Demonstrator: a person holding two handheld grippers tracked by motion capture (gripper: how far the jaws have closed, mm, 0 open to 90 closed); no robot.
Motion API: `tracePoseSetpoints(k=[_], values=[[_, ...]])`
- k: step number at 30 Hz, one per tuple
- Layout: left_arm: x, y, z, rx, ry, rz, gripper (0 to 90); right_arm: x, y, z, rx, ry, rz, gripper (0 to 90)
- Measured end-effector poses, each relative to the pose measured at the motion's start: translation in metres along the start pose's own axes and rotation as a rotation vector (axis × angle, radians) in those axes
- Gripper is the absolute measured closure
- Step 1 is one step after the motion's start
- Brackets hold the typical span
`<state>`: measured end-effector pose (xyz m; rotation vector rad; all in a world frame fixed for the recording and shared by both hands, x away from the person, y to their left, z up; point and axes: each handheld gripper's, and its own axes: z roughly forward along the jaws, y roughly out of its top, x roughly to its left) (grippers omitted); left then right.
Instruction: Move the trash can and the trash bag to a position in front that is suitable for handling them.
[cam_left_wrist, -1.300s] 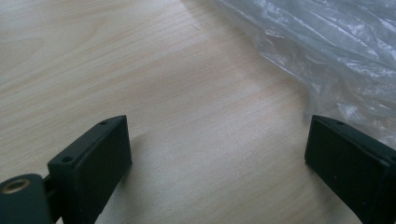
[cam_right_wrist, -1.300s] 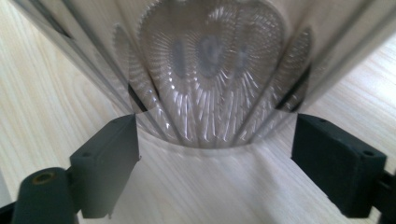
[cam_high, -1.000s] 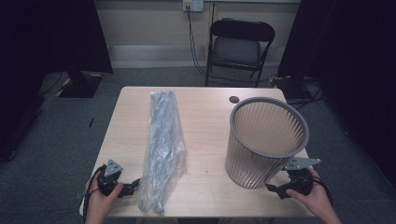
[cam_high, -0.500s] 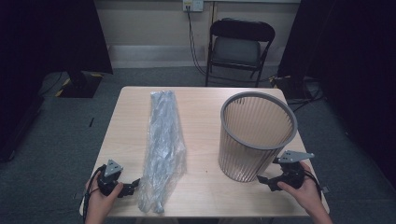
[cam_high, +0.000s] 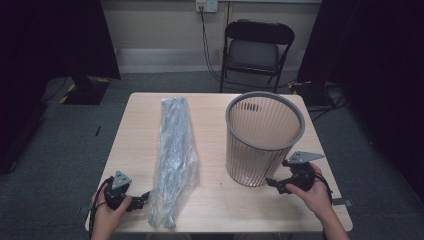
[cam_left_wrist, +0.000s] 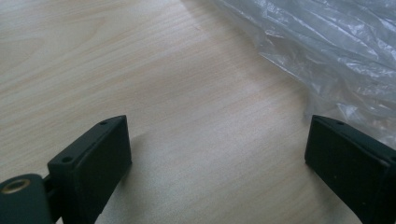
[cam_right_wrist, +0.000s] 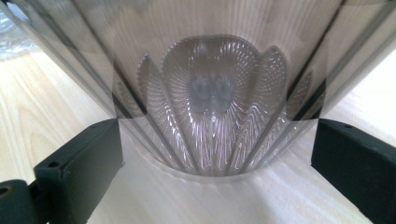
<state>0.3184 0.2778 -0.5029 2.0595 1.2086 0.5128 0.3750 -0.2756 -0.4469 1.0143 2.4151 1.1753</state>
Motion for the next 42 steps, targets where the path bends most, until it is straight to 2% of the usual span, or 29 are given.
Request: tracePoseSetpoints(k=[10,16,21,37,42], values=[[0.000,0.000,0.000,-0.001,0.000,0.000,6.4,-0.002,0.011,0.014,-0.008,-0.003,0.013,1.5],[0.000,0.000,0.000,0.000,0.000,0.000,6.4,-0.005,0.020,0.022,0.005,-0.003,0.003,3.1],[0.000,0.000,0.000,0.000,0.000,0.000,6.4,-0.007,0.028,0.030,-0.010,0.010,0.022,4.8],[0.000,0.000,0.000,0.001,-0.001,0.001,6.3,-0.008,0.051,0.057,-0.007,0.004,0.024,6.5],[0.000,0.000,0.000,0.003,-0.004,0.003,5.7,-0.008,0.058,0.064,-0.017,0.015,0.041,7.5]])
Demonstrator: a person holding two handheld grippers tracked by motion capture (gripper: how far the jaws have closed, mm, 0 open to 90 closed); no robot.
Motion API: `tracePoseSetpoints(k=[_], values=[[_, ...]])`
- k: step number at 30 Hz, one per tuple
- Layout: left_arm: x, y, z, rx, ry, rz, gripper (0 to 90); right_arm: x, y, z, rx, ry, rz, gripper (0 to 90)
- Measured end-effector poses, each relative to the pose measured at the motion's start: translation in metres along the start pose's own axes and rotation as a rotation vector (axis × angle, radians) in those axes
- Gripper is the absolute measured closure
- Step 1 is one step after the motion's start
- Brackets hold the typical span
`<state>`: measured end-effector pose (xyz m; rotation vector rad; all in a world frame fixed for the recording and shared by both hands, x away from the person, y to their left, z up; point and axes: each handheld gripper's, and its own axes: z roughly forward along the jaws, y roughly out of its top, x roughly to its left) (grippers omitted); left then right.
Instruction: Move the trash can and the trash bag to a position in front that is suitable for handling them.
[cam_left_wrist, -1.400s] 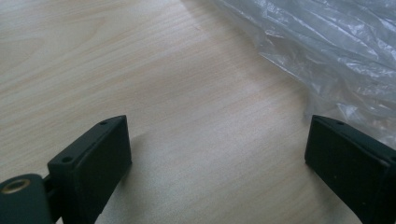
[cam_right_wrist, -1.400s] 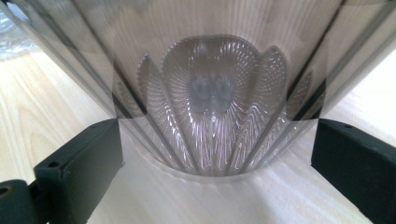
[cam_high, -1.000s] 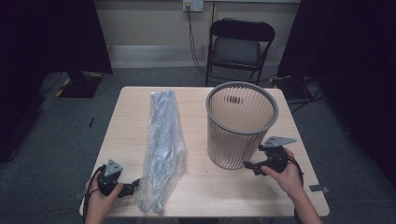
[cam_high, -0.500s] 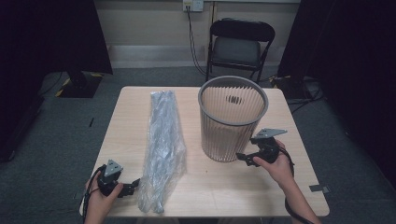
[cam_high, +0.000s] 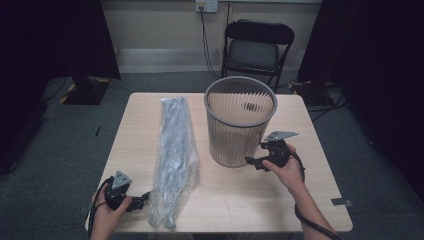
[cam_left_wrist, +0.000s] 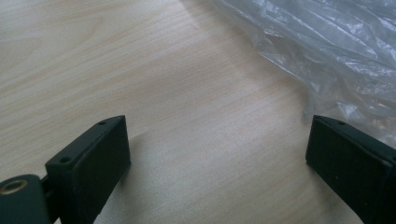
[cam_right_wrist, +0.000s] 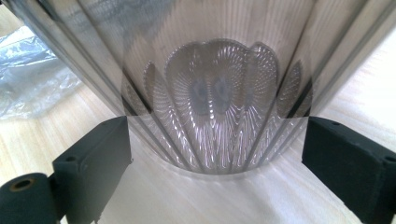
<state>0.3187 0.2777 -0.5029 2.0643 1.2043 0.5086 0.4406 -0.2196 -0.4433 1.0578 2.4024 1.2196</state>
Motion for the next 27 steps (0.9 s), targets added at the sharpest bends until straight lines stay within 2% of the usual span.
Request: tracePoseSetpoints(k=[10,15,27], values=[[0.000,0.000,0.000,0.001,-0.004,0.001,4.9,0.003,0.014,0.011,0.011,-0.001,-0.010,9.0],[0.000,0.000,0.000,0.001,-0.003,0.002,4.8,0.003,0.019,0.013,0.049,-0.011,-0.050,12.4],[-0.001,0.000,0.000,0.001,-0.008,0.001,4.5,0.006,0.025,0.022,0.051,-0.018,-0.050,13.1]])
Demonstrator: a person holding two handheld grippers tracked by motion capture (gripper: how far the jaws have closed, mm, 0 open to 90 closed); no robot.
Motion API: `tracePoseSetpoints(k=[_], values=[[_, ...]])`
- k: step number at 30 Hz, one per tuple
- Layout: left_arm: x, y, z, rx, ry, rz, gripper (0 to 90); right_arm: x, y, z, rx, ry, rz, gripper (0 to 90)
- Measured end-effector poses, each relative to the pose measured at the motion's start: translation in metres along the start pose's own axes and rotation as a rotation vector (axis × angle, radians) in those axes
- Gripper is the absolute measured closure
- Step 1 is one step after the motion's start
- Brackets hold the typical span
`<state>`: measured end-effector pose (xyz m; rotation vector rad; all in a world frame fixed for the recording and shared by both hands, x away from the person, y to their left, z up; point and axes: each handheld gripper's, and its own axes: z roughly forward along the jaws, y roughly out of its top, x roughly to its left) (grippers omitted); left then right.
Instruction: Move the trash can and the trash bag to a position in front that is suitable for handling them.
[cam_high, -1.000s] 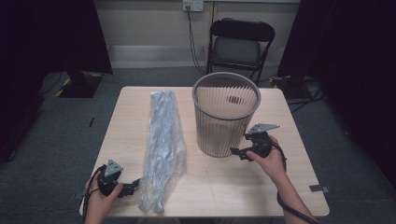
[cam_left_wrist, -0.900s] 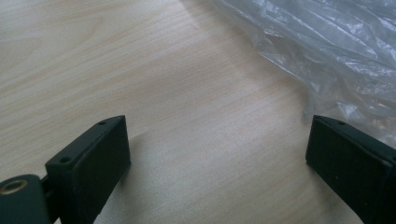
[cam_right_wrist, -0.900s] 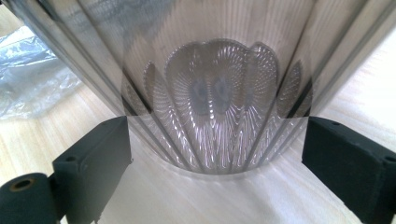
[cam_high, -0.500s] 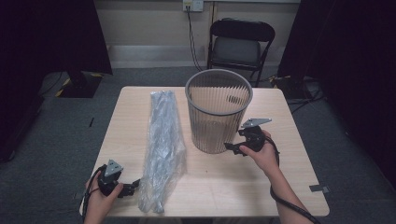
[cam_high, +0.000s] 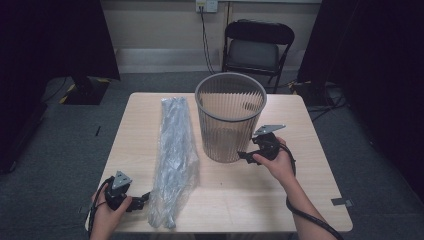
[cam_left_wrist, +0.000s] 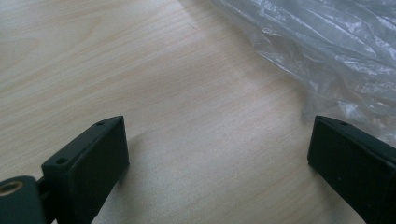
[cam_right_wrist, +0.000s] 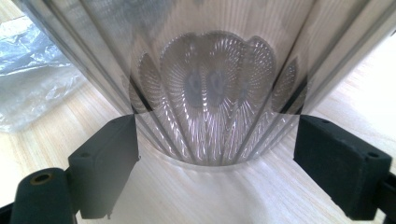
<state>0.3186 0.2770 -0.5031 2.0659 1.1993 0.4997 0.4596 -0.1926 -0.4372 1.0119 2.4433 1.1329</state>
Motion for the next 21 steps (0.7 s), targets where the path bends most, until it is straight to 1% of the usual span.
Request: tracePoseSetpoints(k=[5,10,13,18,21], values=[[0.000,0.000,0.000,0.000,0.000,0.000,4.5,0.003,0.005,0.005,0.010,-0.006,0.000,13.8],[0.000,0.000,0.000,0.000,-0.001,0.000,4.5,0.005,0.009,0.011,0.010,-0.005,0.004,13.9],[0.000,0.000,0.000,0.000,0.000,0.000,4.5,0.006,0.012,0.015,0.022,-0.011,-0.007,13.9],[0.000,0.000,0.000,0.000,-0.001,0.000,4.4,0.007,0.014,0.018,0.014,0.001,0.002,13.8],[0.000,0.000,0.000,0.000,-0.001,0.000,4.4,0.008,0.016,0.020,0.023,0.006,-0.004,14.1]])
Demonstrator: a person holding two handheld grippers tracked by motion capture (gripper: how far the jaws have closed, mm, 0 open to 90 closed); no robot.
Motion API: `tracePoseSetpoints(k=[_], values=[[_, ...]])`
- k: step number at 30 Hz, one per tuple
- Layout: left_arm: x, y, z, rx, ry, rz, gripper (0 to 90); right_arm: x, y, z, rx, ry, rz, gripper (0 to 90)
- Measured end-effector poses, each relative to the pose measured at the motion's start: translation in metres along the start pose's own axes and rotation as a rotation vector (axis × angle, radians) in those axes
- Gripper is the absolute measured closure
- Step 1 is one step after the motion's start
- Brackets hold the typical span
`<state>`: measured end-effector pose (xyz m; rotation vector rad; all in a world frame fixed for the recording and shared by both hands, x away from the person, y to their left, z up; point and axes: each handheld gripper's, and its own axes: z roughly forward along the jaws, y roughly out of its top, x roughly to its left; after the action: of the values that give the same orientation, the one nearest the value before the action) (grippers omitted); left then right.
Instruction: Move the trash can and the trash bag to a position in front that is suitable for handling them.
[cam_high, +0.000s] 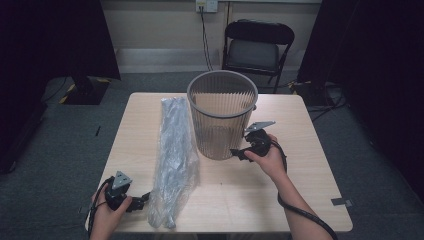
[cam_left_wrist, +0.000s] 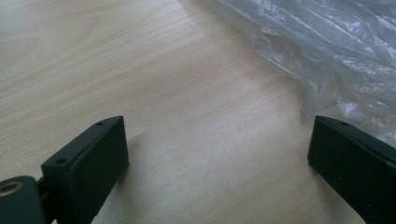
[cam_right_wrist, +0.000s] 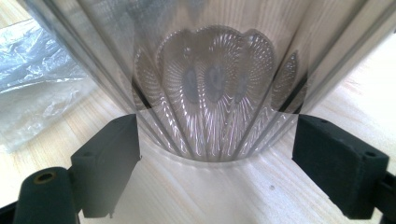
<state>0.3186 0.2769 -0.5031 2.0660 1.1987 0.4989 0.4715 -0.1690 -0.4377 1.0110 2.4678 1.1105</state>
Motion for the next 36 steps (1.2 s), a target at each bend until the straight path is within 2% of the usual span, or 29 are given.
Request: tracePoseSetpoints(k=[3,6,10,13,15,20,25,32,36], values=[[0.000,0.000,0.000,0.003,0.002,0.005,4.2,0.001,0.003,0.002,0.001,0.006,-0.014,13.8],[0.000,0.000,0.000,0.002,0.001,0.003,4.2,0.002,0.003,0.003,0.007,0.007,-0.013,17.2],[0.000,0.000,0.000,0.002,0.001,0.003,4.2,0.003,0.002,0.005,0.028,0.010,-0.010,14.9],[0.000,0.000,0.000,0.002,0.001,0.003,4.2,0.002,0.000,0.005,0.061,-0.018,-0.006,14.8],[0.000,0.000,0.000,0.003,0.001,0.005,4.1,0.000,-0.001,0.003,0.074,-0.031,-0.001,14.7],[0.000,0.000,0.000,0.002,0.001,0.003,4.1,-0.005,-0.003,-0.005,0.106,-0.011,0.012,14.7],[0.000,0.000,0.000,0.003,0.002,0.005,4.1,-0.007,-0.003,-0.011,0.127,-0.012,0.015,14.7],[0.000,0.000,0.000,0.002,0.001,0.005,4.2,-0.008,-0.004,-0.018,0.188,-0.025,-0.023,14.8],[0.000,0.000,0.000,0.002,0.000,0.002,4.2,-0.010,-0.005,-0.021,0.205,-0.023,-0.025,14.7]])
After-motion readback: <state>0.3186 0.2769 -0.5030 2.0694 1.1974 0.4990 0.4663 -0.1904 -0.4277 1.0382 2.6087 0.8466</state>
